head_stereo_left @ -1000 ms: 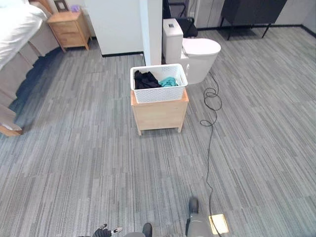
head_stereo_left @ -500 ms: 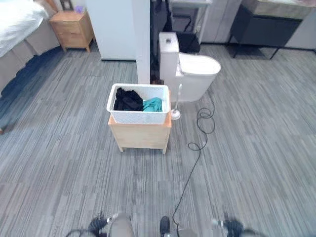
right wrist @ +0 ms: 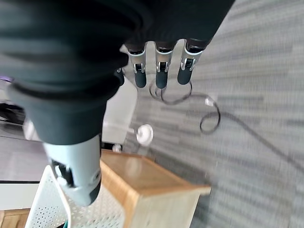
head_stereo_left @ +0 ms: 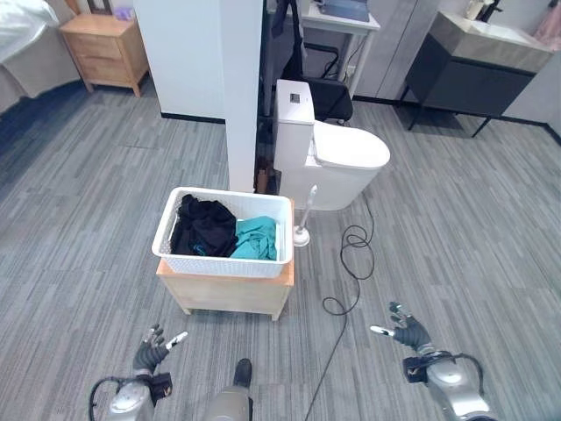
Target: Grab the laundry basket,head to the washer,open it,put in the laundry and shut it.
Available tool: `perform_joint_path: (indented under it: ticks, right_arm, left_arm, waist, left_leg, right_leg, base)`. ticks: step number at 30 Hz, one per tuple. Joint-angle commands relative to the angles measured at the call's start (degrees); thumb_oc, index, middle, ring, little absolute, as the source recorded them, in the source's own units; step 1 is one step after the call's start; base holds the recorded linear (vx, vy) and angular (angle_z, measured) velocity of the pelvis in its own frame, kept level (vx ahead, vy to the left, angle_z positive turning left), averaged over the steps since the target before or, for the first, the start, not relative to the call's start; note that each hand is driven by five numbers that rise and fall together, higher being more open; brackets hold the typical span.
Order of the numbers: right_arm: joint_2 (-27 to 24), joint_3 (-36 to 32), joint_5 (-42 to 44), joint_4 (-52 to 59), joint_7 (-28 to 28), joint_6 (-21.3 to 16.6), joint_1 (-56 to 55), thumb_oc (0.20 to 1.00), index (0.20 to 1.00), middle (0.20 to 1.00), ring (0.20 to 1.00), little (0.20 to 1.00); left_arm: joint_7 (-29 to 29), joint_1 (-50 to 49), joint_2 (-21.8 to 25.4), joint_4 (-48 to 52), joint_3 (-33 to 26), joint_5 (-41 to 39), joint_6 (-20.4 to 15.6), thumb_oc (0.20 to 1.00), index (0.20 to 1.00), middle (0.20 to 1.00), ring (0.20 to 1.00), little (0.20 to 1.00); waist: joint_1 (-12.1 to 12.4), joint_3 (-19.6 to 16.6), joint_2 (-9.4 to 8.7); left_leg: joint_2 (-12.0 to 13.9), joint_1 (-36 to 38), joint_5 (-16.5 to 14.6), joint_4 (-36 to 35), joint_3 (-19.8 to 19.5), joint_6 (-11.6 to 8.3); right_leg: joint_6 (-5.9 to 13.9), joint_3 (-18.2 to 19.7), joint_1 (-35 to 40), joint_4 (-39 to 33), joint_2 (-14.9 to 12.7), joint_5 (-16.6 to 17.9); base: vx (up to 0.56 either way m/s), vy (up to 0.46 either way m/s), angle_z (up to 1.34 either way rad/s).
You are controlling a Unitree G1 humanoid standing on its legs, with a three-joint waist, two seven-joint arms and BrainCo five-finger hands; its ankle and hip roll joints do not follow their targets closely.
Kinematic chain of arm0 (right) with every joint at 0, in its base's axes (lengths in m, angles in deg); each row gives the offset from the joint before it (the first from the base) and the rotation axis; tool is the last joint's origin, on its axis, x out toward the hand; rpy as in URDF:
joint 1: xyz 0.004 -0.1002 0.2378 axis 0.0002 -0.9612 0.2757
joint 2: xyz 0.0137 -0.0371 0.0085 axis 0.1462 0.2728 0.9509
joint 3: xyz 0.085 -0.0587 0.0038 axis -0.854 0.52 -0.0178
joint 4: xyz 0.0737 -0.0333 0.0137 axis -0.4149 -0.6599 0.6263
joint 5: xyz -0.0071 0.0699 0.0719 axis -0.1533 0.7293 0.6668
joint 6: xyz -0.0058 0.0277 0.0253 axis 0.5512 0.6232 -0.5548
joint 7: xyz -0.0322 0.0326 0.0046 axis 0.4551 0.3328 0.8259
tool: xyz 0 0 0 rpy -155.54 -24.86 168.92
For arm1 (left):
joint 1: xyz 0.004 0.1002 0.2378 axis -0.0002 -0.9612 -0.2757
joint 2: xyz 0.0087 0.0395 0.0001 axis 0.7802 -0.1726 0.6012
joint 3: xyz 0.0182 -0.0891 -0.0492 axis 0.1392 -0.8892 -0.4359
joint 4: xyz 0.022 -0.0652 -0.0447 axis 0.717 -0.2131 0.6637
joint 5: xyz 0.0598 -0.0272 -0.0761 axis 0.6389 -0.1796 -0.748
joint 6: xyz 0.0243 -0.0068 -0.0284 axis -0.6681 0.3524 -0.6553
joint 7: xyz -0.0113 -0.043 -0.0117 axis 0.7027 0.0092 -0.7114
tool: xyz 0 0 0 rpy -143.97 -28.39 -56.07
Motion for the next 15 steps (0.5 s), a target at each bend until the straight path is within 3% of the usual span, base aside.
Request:
perform_joint_path:
  ticks: [1,2,4,5,7,11,13,15]
  right_arm:
    - [-1.63,-1.33,-0.04,3.05,-0.1,-0.97,2.21,1.0,1.0,1.0,1.0,1.0]
    - [-1.37,-1.08,0.0,3.33,0.03,-0.75,2.95,1.0,1.0,1.0,1.0,1.0]
    - [-1.81,-0.67,-0.02,3.27,0.24,-0.38,3.82,1.0,1.0,1.0,1.0,1.0]
    - [-1.82,-0.63,-0.01,3.25,0.24,-0.38,3.86,1.0,1.0,1.0,1.0,1.0]
    - [-2.47,0.76,-1.31,1.15,0.8,0.2,5.06,1.0,1.0,1.0,1.0,1.0]
    - [-2.07,1.8,-2.65,-2.65,1.07,0.84,5.12,1.0,1.0,1.0,1.0,1.0]
    - [-0.4,2.24,-2.06,-5.57,1.16,0.22,3.88,1.0,1.0,1.0,1.0,1.0]
    - [0.68,1.23,0.84,-6.3,0.53,-0.15,2.12,1.0,1.0,1.0,1.0,1.0]
  left_arm:
    - [2.07,-0.09,3.4,4.16,-1.78,0.95,-1.61,1.0,1.0,1.0,1.0,1.0]
    - [2.8,0.02,3.84,5.73,-2.44,0.8,-1.57,1.0,1.0,1.0,1.0,1.0]
    - [3.84,0.4,3.9,7.51,-3.32,0.74,-2.0,1.0,1.0,1.0,1.0,1.0]
    - [3.87,0.35,3.88,7.58,-3.36,0.77,-1.96,1.0,1.0,1.0,1.0,1.0]
    - [4.62,0.06,3.26,10.45,-4.02,1.3,-2.3,1.0,1.0,1.0,1.0,1.0]
    - [6.06,-0.33,2.42,14.13,-5.18,2.77,-2.66,1.0,1.0,1.0,1.0,1.0]
    - [13.4,-1.45,0.8,23.15,-10.64,10.47,-4.89,1.0,1.0,1.0,1.0,1.0]
    - [13.86,-2.16,0.91,26.68,-12.75,11.48,-4.88,1.0,1.0,1.0,1.0,1.0]
  waist:
    - [0.62,-0.51,0.86]
    - [0.42,0.39,1.72]
    - [-0.1,1.09,1.9]
    - [-0.31,1.3,1.91]
    - [-0.06,1.98,1.37]
    - [0.19,2.19,0.22]
    - [1.83,2.44,-0.83]
    - [2.0,2.42,-1.23]
  left_leg:
    - [3.69,-3.68,-4.94,6.05,-0.23,-6.06]
    - [4.02,-1.65,-5.52,5.14,-0.17,-5.34]
    - [3.48,0.68,-6.52,4.04,-0.11,-5.54]
    - [3.45,1.0,-6.67,4.0,-0.31,-5.6]
    - [3.06,2.86,-8.14,3.34,1.13,-6.33]
    - [2.07,3.73,-9.25,3.46,1.42,-6.9]
    - [2.15,2.61,-9.58,3.23,1.76,-7.94]
    - [2.64,1.45,-9.68,4.09,1.87,-8.68]
  right_leg:
    - [4.58,4.18,-7.26,-4.2,-10.16,9.55]
    - [3.88,0.76,-12.33,-2.29,-10.43,10.26]
    - [2.55,-4.01,-15.4,-6.59,-9.75,6.61]
    - [2.5,-4.24,-14.99,-6.6,-9.79,6.36]
    - [1.73,-11.41,-13.52,-16.44,-10.79,4.82]
    - [1.07,-11.36,-11.17,-23.84,-9.0,4.87]
    - [0.44,-10.4,-9.69,-29.13,-7.15,5.55]
    - [-0.13,-10.34,-9.1,-30.85,-6.51,5.47]
  base:
    - [0.21,0.216,-0.14]
    - [0.22,0.188,-0.23]
    - [0.25,0.157,-0.15]
    - [0.15,0.041,0.14]
    - [0.15,0.003,0.42]
    - [0.11,-0.068,0.28]
    - [-0.02,-0.184,0.33]
    - [-0.05,-0.178,-0.03]
